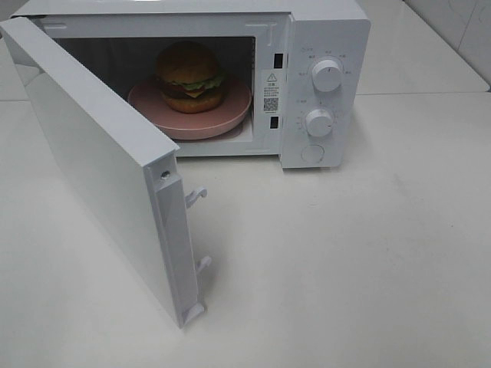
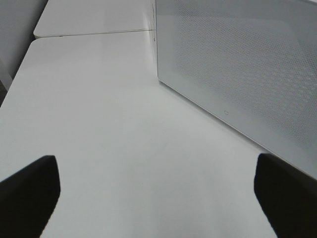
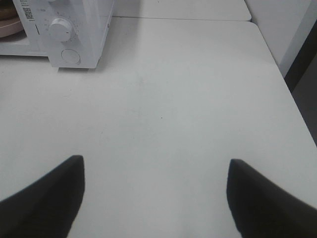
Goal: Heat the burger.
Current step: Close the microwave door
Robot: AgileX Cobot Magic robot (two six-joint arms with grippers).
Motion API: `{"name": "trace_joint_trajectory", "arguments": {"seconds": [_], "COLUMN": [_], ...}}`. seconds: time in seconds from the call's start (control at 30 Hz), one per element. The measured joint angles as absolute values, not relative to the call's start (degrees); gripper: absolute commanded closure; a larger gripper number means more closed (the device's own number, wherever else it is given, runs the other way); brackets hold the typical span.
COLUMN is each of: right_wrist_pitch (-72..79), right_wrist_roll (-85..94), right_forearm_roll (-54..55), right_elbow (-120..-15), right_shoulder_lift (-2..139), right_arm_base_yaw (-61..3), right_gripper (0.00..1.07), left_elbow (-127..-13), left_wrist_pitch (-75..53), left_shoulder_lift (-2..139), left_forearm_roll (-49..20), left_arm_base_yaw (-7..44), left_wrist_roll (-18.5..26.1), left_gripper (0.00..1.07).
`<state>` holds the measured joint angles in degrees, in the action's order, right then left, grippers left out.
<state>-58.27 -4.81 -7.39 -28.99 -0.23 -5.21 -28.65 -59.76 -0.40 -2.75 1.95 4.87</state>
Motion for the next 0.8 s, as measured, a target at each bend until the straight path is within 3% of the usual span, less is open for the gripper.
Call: {"name": "trace_joint_trajectory", "arguments": {"seconds": [0.47, 0.63, 0.7, 0.77, 0.8], "right_wrist_pitch": [-58.3, -58.3, -58.3, -58.3, -58.3], "right_wrist_roll": [-4.8, -4.8, -4.8, -4.8, -4.8], "right_forearm_roll": [-7.4, -7.4, -7.4, -7.4, -7.4], "right_elbow": [-29.0, -29.0, -29.0, -29.0, -29.0], "right_shoulder_lift": [-0.2, -0.2, -0.2, -0.2, -0.2], "right_arm_base_yaw": [-5.2, -5.2, -5.2, -5.2, -5.2], "right_gripper": [0.31, 0.31, 0.31, 0.31, 0.31], "left_elbow": [-28.9, -29.8, -30.0, -30.0, -30.0], "left_wrist_pitch": [-59.5, -56.0, -50.3, -49.1, -46.0], "left_shoulder_lift": [-0.4, 0.1, 2.8, 3.6, 5.7], "left_forearm_roll": [-2.8, -2.8, -2.8, -2.8, -2.7], "left_arm_base_yaw": [1.9, 1.9, 1.9, 1.9, 1.9], "left_wrist_roll": [4.4, 2.2, 1.7, 1.7, 1.7], "left_gripper": [0.08, 0.15, 0.32, 0.36, 0.47]}}
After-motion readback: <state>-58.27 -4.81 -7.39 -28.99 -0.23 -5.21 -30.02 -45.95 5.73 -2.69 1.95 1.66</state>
